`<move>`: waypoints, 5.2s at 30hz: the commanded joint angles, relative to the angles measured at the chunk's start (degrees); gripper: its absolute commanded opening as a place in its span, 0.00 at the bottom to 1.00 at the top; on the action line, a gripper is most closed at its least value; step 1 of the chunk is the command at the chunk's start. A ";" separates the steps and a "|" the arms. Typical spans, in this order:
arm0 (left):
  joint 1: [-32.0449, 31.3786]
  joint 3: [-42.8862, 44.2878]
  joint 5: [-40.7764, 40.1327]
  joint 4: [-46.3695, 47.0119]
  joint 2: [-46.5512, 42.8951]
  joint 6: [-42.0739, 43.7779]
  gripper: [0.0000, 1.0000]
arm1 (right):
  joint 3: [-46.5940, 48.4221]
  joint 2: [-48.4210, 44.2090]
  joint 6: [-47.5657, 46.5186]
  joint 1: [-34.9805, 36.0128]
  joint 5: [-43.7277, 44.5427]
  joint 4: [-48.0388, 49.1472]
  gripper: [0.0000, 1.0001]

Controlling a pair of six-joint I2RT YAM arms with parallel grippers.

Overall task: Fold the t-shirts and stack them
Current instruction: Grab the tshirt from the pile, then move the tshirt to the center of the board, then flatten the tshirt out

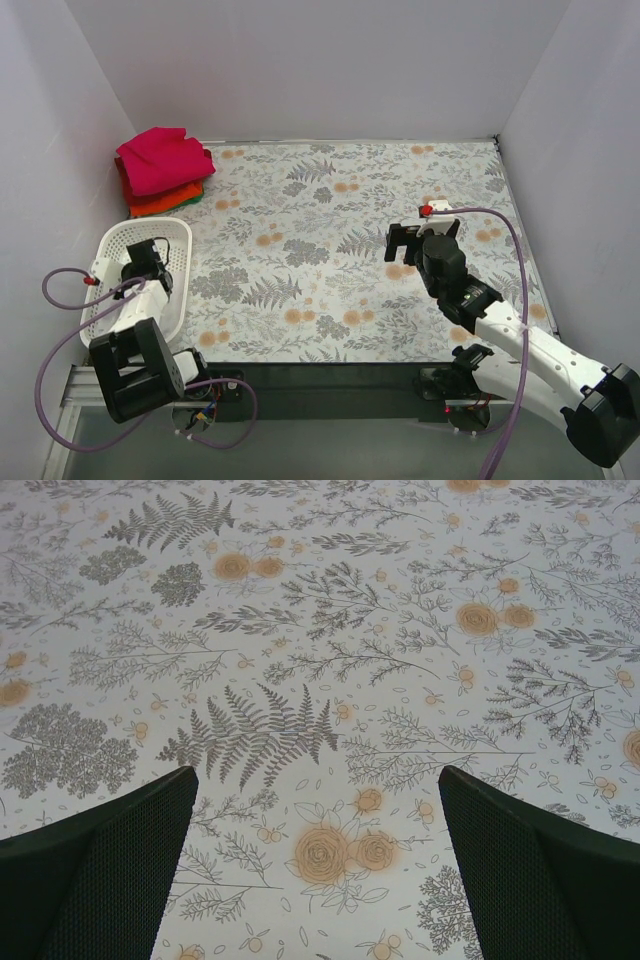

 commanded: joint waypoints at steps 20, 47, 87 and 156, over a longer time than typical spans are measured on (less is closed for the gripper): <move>-15.93 23.96 29.43 4.05 -16.67 10.32 0.00 | 0.09 -1.64 0.12 -1.50 0.88 2.35 0.98; -43.53 24.08 51.65 16.02 11.20 17.99 0.79 | -2.02 -5.77 3.19 -4.49 -3.30 -3.02 0.94; -56.54 -13.11 30.43 11.27 -16.57 1.99 0.78 | 15.99 41.60 5.04 27.33 -14.68 15.18 0.79; -86.94 22.13 11.72 7.86 18.50 9.90 0.47 | 3.78 3.46 1.17 1.05 5.28 -3.72 0.01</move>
